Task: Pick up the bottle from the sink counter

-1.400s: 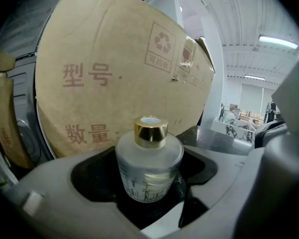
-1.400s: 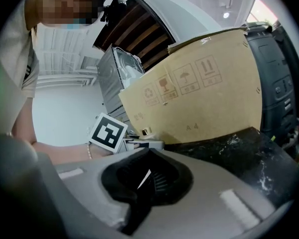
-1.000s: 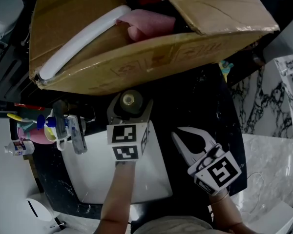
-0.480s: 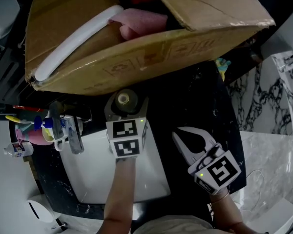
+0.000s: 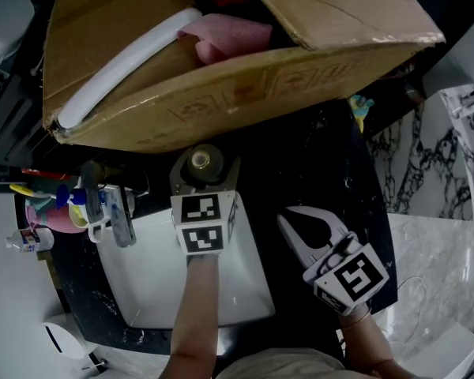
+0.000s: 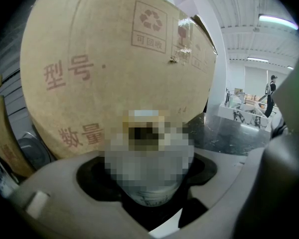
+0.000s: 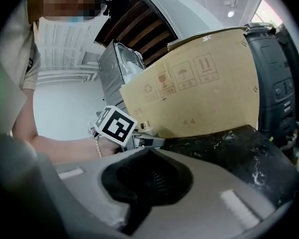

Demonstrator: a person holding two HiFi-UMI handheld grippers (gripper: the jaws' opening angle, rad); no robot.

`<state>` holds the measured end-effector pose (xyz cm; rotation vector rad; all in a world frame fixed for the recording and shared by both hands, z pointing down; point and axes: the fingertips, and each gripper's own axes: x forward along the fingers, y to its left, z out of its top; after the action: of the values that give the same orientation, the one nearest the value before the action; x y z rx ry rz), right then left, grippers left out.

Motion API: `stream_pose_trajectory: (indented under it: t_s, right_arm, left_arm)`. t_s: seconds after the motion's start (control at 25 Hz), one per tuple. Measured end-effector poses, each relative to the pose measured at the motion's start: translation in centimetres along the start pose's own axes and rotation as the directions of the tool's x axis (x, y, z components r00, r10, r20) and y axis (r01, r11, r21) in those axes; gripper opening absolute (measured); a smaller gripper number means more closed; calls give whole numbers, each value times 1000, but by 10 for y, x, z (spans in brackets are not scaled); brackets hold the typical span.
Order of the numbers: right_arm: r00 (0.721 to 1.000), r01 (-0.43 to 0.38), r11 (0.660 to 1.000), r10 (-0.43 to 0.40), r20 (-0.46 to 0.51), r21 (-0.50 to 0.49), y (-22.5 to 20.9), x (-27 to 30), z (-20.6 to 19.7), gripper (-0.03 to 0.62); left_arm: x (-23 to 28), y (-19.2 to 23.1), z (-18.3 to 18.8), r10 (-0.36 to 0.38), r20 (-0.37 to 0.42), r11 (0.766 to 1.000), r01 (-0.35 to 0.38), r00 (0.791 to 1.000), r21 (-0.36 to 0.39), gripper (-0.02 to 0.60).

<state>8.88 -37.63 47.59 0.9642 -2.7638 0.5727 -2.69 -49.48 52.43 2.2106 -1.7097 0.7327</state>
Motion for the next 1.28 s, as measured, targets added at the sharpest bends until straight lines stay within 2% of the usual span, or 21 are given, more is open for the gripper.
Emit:
stream_pose_trajectory:
  t_s: [0.24,0.4,0.92,1.12,1.28]
  right_arm:
    - [1000,-11,1000,11,-3,4,0,1,1,3]
    - [1000,-16,1000,16,-2,6,2,1,2,3]
    - [998,-68,998,68,5,-10,23,8,7,3]
    - [998,-60,998,60,21,-26,41,10,11,3]
    - [998,-36,998,38,49,-44,59,6,22,3]
  left_arm:
    - [-4,-2,1,-40,18,999,40,999,-5,350]
    - [-8,-2,3,-65,46,996,68,997,-52,349]
    - [-50,-3,-10,-61,90,988,73,994,-135,348]
    - [-75,-1,-8,-94,128,976,117,987,-185,348]
    - [-99,-5,-5,-139,180,968,172,974,-184,348]
